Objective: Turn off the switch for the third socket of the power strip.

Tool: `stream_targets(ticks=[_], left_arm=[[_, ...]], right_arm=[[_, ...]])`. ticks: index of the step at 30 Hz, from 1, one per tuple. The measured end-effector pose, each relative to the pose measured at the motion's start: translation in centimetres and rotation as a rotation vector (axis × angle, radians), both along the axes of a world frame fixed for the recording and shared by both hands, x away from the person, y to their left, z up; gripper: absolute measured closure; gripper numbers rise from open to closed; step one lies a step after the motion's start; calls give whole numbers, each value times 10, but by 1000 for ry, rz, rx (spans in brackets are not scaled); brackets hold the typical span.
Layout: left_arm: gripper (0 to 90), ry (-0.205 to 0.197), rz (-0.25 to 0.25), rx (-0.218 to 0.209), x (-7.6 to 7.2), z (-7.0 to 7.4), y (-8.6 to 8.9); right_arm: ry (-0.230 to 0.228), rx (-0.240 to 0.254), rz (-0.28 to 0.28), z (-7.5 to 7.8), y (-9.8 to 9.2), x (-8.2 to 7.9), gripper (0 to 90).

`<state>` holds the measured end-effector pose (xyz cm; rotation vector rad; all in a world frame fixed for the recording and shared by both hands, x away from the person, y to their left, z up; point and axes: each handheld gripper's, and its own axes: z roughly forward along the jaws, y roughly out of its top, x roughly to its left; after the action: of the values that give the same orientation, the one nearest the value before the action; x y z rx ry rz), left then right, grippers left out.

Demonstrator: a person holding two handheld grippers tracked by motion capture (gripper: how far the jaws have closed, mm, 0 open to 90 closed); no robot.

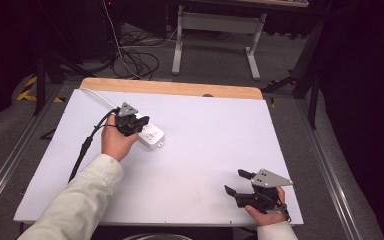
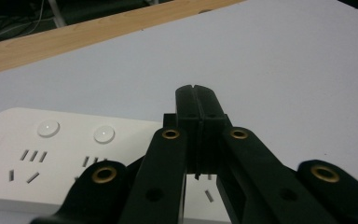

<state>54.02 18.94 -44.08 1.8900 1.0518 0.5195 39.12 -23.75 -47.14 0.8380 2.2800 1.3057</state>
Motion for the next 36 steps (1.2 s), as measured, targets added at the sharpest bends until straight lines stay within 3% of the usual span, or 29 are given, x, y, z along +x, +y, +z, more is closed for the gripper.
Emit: stream_targets(ticks=[8,18,23,25,28,36], left_arm=[[900,18,13,-45,-3,11,6],[900,11,6,-65,-8,22,7],[897,-15,-46,-99,-16,30,9],[791,-33,-61,-105,-21,35,9],[721,-55,-70,-100,-30,45,15],[354,-65,-74,-98,-56,64,26]], right_arm=[[3,4,-4,0,-1,0,269],[9,9,-8,-1,-2,1,269],[6,7,-8,-1,-1,1,269],[7,5,-9,-1,-1,1,269],[7,6,-12,0,-1,1,269],[5,3,-16,0,0,0,269]])
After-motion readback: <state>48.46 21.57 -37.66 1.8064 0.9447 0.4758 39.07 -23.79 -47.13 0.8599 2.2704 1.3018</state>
